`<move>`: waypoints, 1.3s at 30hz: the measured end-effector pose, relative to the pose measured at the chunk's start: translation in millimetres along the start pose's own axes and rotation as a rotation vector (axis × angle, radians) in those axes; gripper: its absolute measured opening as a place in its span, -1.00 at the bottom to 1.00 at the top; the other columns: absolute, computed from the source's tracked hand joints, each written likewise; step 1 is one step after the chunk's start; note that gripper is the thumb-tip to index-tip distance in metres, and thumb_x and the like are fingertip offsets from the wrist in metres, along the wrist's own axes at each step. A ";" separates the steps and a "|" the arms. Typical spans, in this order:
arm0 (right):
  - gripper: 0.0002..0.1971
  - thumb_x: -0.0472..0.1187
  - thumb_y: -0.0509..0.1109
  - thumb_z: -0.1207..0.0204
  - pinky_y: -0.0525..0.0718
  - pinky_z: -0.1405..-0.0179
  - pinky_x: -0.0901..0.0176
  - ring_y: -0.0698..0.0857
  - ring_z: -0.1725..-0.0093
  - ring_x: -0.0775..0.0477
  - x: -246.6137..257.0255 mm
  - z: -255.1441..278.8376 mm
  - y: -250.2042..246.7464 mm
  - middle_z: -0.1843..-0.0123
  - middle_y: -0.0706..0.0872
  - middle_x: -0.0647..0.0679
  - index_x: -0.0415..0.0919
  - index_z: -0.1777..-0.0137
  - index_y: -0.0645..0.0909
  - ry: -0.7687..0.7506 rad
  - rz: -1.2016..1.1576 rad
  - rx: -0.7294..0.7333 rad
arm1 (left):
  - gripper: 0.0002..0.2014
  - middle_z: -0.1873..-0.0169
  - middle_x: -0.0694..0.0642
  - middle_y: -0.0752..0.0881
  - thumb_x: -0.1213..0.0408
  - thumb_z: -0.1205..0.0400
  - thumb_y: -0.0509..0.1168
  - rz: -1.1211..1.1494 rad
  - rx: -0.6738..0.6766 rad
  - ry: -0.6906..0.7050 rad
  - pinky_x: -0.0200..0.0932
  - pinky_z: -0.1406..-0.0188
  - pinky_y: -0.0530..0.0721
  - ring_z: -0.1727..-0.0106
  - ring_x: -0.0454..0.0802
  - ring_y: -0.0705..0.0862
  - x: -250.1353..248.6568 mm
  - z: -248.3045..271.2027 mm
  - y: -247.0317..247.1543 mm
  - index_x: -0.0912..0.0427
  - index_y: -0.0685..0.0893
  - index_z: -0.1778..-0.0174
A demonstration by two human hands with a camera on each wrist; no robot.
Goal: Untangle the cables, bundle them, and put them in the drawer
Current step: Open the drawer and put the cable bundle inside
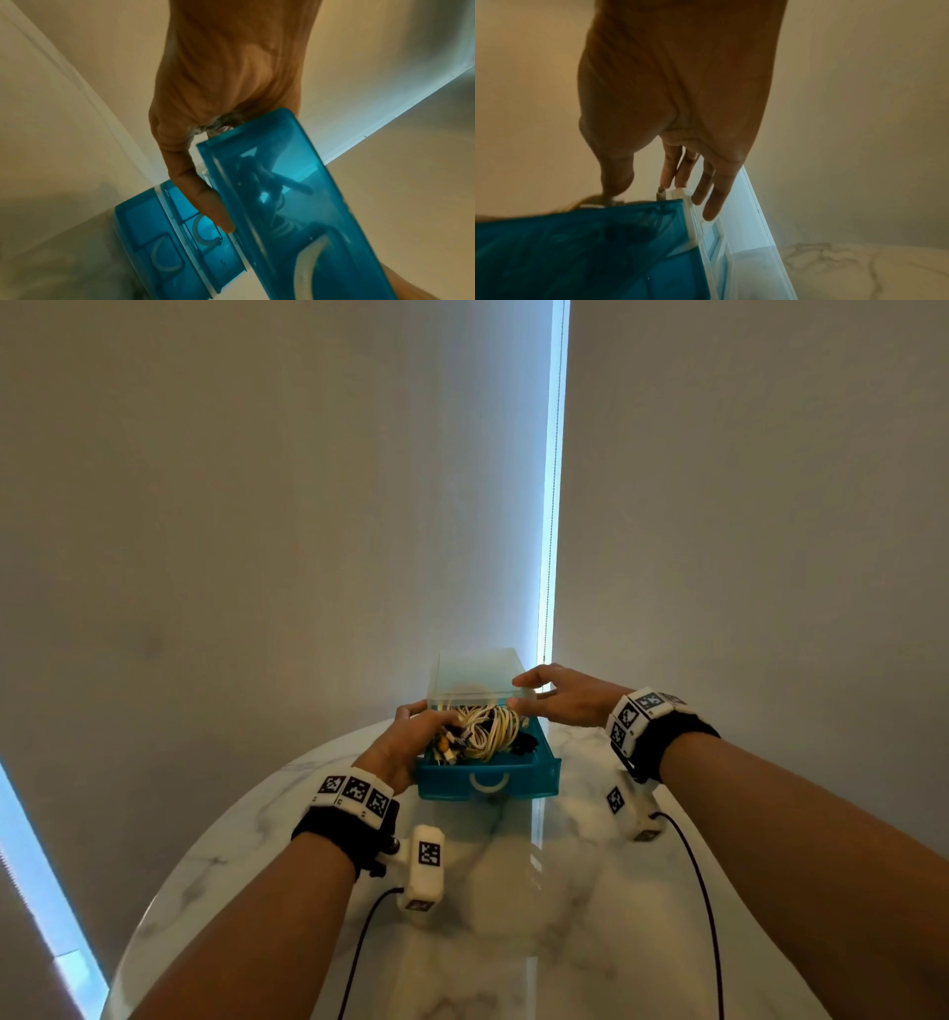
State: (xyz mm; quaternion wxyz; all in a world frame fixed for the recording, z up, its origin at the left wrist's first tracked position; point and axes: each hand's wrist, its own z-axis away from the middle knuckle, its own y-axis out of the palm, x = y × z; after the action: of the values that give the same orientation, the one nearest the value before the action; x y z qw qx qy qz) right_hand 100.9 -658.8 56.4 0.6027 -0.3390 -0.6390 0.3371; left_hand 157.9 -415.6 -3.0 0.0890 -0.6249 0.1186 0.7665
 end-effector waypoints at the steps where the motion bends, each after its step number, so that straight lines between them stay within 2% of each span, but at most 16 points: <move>1: -0.23 0.31 0.53 -0.60 0.52 -0.70 -0.31 0.56 -0.65 -0.16 2.0 -2.3 -0.8 -0.73 0.44 -0.05 0.03 -0.73 0.47 0.011 0.025 0.017 | -0.19 -0.30 0.32 0.81 0.27 -0.39 0.63 -0.016 -0.011 0.006 0.14 0.03 0.90 -0.21 0.31 0.88 -1.0 1.0 0.1 0.05 0.49 -0.59; 4: -0.19 0.14 0.67 -0.54 0.61 -0.62 -0.20 0.63 -0.57 -0.15 13.9 -8.7 -3.7 -0.74 0.47 -0.07 -0.02 -0.74 0.48 0.033 0.100 0.031 | -0.40 -0.28 0.28 0.77 0.30 -0.61 0.54 -0.060 -0.037 0.014 0.11 -0.05 0.89 -0.26 0.26 0.84 -5.8 7.8 0.8 0.03 0.44 -0.52; 6: -0.23 0.01 0.71 -0.53 0.67 -0.46 0.00 0.68 -0.46 -0.11 19.1 -8.9 -3.8 -0.69 0.55 -0.08 -0.07 -0.71 0.52 0.021 0.101 0.003 | -0.38 -0.28 0.28 0.77 0.30 -0.64 0.53 -0.091 -0.025 -0.002 0.12 -0.11 0.89 -0.27 0.25 0.83 -5.1 2.7 -1.4 0.02 0.41 -0.57; 10: -0.30 -0.07 0.78 -0.45 0.61 -0.35 0.07 0.66 -0.52 -0.13 17.9 -8.3 0.4 -0.59 0.67 -0.07 -0.08 -0.59 0.67 0.013 0.114 -0.121 | -0.39 -0.29 0.25 0.73 0.29 -0.67 0.53 -0.149 -0.025 -0.022 0.12 -0.10 0.87 -0.23 0.21 0.81 -7.7 1.3 -4.4 0.02 0.39 -0.58; 13: -0.36 -0.11 0.81 -0.41 0.60 -0.21 0.19 0.72 -0.40 -0.10 18.6 -11.4 7.0 -0.48 0.76 -0.09 -0.16 -0.49 0.75 0.000 0.097 -0.196 | -0.40 -0.24 0.24 0.72 0.31 -0.66 0.55 -0.196 -0.045 -0.013 0.12 -0.05 0.87 -0.15 0.19 0.82 -10.8 -0.4 -5.5 0.03 0.39 -0.53; 16: -0.51 -0.08 0.71 -0.54 0.63 -0.21 0.20 0.73 -0.34 -0.07 23.8 -10.2 11.4 -0.42 0.77 -0.08 -0.21 -0.44 0.79 -0.035 0.199 -0.251 | -0.42 -0.22 0.24 0.71 0.31 -0.63 0.58 -0.243 -0.075 0.001 0.02 0.15 0.82 -0.06 0.14 0.81 -14.4 -4.5 -8.6 0.09 0.43 -0.47; 19: -0.60 0.05 0.50 -0.69 0.83 -0.25 0.10 0.83 -0.21 -0.09 26.1 -11.9 8.4 -0.32 0.85 -0.14 -0.26 -0.32 0.83 0.039 0.103 -0.206 | -0.39 -0.26 0.26 0.72 0.31 -0.59 0.62 -0.259 -0.103 0.016 0.04 0.18 0.82 -0.11 0.18 0.82 -15.9 -7.8 -7.8 0.13 0.45 -0.47; 21: -0.38 0.31 0.48 -0.63 0.90 -0.17 -0.04 0.85 -0.11 -0.12 29.0 -13.6 8.6 -0.22 0.84 -0.15 -0.30 -0.29 0.79 0.074 0.056 -0.121 | -0.41 -0.25 0.26 0.73 0.30 -0.58 0.63 -0.264 -0.129 0.034 0.00 0.26 0.79 -0.06 0.16 0.83 -15.6 -9.6 -6.5 0.15 0.46 -0.44; 23: -0.13 0.50 0.52 -0.46 0.84 -0.17 -0.02 0.75 -0.18 -0.13 32.2 -14.7 11.3 -0.29 0.64 -0.10 -0.28 -0.42 0.69 0.055 0.166 -0.092 | -0.38 -0.25 0.27 0.75 0.27 -0.55 0.65 -0.263 -0.136 0.046 -0.02 0.30 0.80 -0.07 0.17 0.85 -14.6 -11.3 -5.6 0.16 0.49 -0.44; 24: -0.10 0.50 0.55 -0.42 0.76 -0.18 0.02 0.69 -0.22 -0.13 33.0 -14.6 13.3 -0.32 0.54 -0.10 -0.27 -0.47 0.63 0.046 0.234 -0.101 | -0.36 -0.26 0.28 0.77 0.26 -0.52 0.67 -0.264 -0.133 0.050 -0.04 0.32 0.81 -0.07 0.17 0.87 -14.5 -12.1 -5.3 0.17 0.52 -0.45; 26: -0.09 0.44 0.62 -0.38 0.68 -0.21 0.02 0.64 -0.27 -0.14 32.3 -16.9 18.2 -0.37 0.49 -0.13 -0.25 -0.51 0.59 0.038 0.286 -0.146 | -0.33 -0.24 0.28 0.80 0.23 -0.48 0.69 -0.268 -0.126 0.047 -0.10 0.36 0.82 -0.04 0.17 0.89 -14.0 -12.8 -4.7 0.19 0.57 -0.47; 29: -0.12 0.33 0.74 -0.29 0.73 -0.36 -0.09 0.66 -0.31 -0.19 29.4 -24.0 26.6 -0.40 0.52 -0.14 -0.18 -0.47 0.59 0.064 0.234 -0.229 | -0.31 -0.20 0.26 0.81 0.17 -0.47 0.70 -0.298 -0.135 0.043 -0.10 0.36 0.82 -0.02 0.15 0.88 -15.7 -14.7 -4.3 0.19 0.57 -0.47; 32: -0.16 0.29 0.79 -0.24 0.74 -0.40 -0.21 0.67 -0.30 -0.23 29.9 -30.2 30.0 -0.37 0.50 -0.14 -0.13 -0.39 0.58 0.103 0.232 -0.259 | -0.32 -0.21 0.26 0.78 0.14 -0.53 0.67 -0.326 -0.141 0.044 -0.09 0.36 0.80 0.00 0.11 0.85 -17.9 -14.4 -2.6 0.20 0.53 -0.50; 34: -0.17 0.30 0.79 -0.25 0.73 -0.43 -0.23 0.67 -0.32 -0.26 28.5 -29.5 31.0 -0.40 0.47 -0.13 -0.11 -0.39 0.58 0.115 0.211 -0.262 | -0.36 -0.24 0.24 0.72 0.11 -0.62 0.61 -0.351 -0.130 0.024 -0.02 0.25 0.81 -0.05 0.10 0.81 -17.9 -12.1 -1.3 0.16 0.43 -0.50; 37: -0.17 0.30 0.74 -0.33 0.66 -0.43 -0.10 0.64 -0.40 -0.22 20.9 -26.2 31.2 -0.45 0.53 -0.14 -0.13 -0.47 0.57 0.091 0.169 -0.253 | -0.43 -0.23 0.23 0.70 0.03 -0.73 0.50 -0.341 -0.091 0.002 0.05 -0.03 0.86 -0.04 0.07 0.77 -15.2 -7.6 0.6 0.07 0.33 -0.50; 39: -0.21 0.33 0.67 -0.41 0.61 -0.36 -0.05 0.63 -0.41 -0.19 21.3 -23.4 30.3 -0.44 0.62 -0.14 -0.13 -0.48 0.56 0.050 0.214 -0.236 | -0.42 -0.25 0.24 0.72 -0.04 -0.73 0.49 -0.324 -0.071 -0.001 0.08 -0.05 0.87 -0.07 0.09 0.79 -15.3 -2.7 -0.3 0.07 0.35 -0.51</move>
State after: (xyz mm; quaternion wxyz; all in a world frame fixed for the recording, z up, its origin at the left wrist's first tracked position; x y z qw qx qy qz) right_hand 124.2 -623.9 43.6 0.5348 -0.4820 -0.6192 0.3135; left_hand 163.7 -415.9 11.4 0.1894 -0.6381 -0.0111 0.7462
